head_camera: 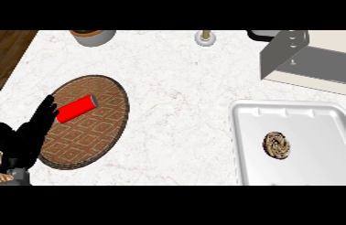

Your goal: Pick the eggplant from the tray and place it in the tiered shelf

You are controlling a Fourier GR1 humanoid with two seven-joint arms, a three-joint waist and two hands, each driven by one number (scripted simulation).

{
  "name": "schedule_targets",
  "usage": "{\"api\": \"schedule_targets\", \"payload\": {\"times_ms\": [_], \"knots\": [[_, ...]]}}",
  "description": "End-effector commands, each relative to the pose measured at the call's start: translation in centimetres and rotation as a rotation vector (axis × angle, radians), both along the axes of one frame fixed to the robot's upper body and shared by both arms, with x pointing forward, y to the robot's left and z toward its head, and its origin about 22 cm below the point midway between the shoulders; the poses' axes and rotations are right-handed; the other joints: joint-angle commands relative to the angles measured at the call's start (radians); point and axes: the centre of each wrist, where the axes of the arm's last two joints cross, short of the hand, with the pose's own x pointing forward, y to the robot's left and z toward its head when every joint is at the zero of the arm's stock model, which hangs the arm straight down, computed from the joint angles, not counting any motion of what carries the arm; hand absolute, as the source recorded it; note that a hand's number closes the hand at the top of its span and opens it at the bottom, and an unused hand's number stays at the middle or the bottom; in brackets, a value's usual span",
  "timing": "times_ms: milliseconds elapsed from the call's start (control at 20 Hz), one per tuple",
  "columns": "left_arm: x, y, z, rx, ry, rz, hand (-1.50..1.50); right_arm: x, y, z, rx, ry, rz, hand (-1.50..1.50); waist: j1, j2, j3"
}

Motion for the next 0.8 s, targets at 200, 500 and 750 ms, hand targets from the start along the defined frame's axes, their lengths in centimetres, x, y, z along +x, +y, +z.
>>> {"api": "schedule_targets", "payload": {"times_ms": [200,500,750], "knots": [[0.0,-0.2,0.8,-0.001,-0.010,0.006,0.00,3.0,-1.1,1.9,-0.048,0.024,-0.059,1.50,0.004,0.000,0.000],[0.3,0.8,-0.2,0.003,-0.008,-0.006,0.00,6.8,-1.9,0.2,-0.093,-0.008,-0.132,1.50,0.008,0.003,0.000],[0.9,0.1,0.3,0.012,-0.008,-0.031,0.00,11.3,-0.9,-0.8,-0.097,0.024,-0.163,1.50,0.021,0.005,0.000]]}}
